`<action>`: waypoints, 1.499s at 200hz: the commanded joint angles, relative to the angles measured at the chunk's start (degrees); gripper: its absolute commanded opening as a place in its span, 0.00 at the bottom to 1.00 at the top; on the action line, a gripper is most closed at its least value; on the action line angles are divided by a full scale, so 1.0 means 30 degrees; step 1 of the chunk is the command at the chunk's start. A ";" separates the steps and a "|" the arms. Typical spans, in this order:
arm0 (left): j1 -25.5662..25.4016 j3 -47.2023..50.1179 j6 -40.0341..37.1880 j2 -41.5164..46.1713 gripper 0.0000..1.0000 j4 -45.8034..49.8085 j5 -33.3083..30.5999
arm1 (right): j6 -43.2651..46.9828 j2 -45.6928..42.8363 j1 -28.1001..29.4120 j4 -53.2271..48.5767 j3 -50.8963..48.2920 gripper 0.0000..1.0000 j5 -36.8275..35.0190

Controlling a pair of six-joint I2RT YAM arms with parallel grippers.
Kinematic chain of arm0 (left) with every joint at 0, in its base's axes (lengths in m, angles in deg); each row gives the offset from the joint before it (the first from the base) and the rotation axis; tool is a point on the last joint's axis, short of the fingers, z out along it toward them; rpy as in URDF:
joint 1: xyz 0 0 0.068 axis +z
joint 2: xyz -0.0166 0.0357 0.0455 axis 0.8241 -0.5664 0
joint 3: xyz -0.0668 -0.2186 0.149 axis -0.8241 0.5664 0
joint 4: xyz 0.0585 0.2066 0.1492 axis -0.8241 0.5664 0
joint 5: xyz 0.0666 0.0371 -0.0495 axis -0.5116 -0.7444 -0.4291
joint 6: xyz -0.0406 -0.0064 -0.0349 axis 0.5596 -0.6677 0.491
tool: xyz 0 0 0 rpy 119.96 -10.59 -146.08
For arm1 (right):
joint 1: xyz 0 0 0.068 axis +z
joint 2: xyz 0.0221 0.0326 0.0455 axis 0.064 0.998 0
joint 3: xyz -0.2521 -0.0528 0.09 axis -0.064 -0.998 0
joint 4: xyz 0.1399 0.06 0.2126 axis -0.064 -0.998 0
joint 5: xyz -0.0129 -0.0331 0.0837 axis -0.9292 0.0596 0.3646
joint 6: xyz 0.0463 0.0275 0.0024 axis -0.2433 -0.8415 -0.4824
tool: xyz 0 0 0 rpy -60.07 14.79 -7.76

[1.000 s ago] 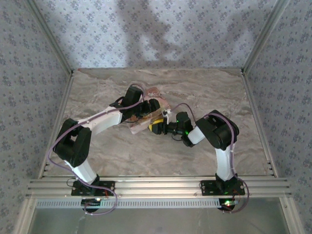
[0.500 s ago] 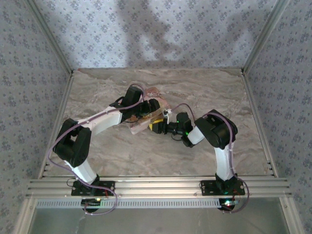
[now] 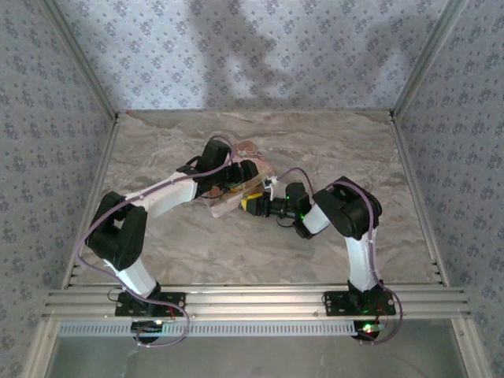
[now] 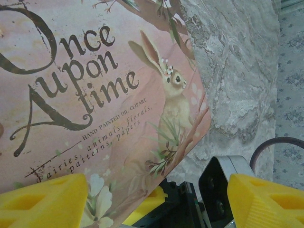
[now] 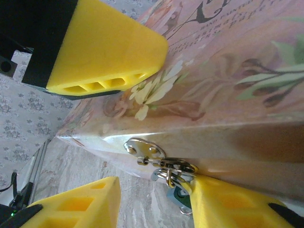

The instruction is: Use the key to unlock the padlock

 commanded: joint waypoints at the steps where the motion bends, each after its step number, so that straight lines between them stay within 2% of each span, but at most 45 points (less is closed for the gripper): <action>1: -0.0321 0.0704 0.0542 -0.0177 0.78 0.2482 0.0474 | 0.0187 -0.0074 0.0197 0.1932 -0.0116 0.43 0.0734; 85: -0.0320 0.0859 0.0600 -0.0144 0.78 0.2468 0.0414 | 0.1017 -0.0261 0.0545 0.1934 -0.0490 0.36 0.0713; 125: -0.0335 0.0909 0.0631 -0.0246 0.78 0.2410 0.0379 | 0.2195 -0.0846 0.0745 0.1924 -0.1116 0.36 0.0083; 167: -0.0319 0.0910 0.0630 -0.0258 0.78 0.2380 0.0397 | 0.2142 -0.0931 0.0779 0.1886 -0.1069 0.36 -0.0255; 300: -0.0320 0.1057 0.0688 -0.0100 0.78 0.2322 0.0353 | 0.0683 -0.0486 0.0751 0.0656 -0.0437 0.09 -0.1484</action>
